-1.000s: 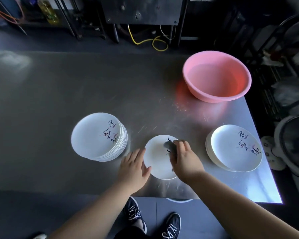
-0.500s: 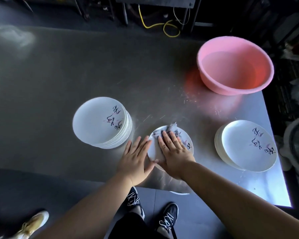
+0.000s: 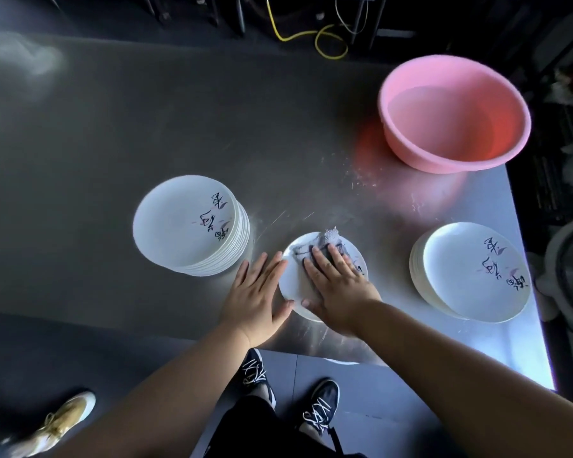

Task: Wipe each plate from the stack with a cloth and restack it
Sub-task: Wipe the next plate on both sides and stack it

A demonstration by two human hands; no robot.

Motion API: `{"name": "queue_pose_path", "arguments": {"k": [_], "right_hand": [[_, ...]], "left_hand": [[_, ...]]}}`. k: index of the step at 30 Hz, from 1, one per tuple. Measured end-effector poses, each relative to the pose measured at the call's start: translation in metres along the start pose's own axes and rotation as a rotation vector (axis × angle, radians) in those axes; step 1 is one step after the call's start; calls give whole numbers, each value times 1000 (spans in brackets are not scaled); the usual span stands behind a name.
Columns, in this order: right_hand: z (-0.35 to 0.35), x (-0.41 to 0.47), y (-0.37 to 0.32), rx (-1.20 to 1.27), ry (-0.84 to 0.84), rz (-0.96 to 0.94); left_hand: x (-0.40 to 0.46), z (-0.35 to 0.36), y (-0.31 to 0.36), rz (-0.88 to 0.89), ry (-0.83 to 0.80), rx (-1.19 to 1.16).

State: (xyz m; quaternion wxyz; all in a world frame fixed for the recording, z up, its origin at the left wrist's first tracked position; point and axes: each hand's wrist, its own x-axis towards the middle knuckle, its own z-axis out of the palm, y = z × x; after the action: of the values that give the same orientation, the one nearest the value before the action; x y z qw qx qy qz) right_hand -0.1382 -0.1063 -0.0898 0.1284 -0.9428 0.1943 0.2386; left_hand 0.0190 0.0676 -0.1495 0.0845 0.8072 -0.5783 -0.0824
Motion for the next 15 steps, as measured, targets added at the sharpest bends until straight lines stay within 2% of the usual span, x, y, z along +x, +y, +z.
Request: {"name": "queue_pose_path", "arguments": {"k": [7, 10, 13, 15], "right_hand": [[39, -49, -5, -79, -50, -176], [22, -28, 5, -43, 34, -90], [9, -12, 6, -10, 15, 27], [11, -22, 2, 13, 2, 17]], "left_hand": [[0, 3, -1, -4, 3, -11], [1, 3, 0, -4, 1, -2], [0, 2, 0, -3, 1, 7], [0, 2, 0, -8, -5, 7]]}}
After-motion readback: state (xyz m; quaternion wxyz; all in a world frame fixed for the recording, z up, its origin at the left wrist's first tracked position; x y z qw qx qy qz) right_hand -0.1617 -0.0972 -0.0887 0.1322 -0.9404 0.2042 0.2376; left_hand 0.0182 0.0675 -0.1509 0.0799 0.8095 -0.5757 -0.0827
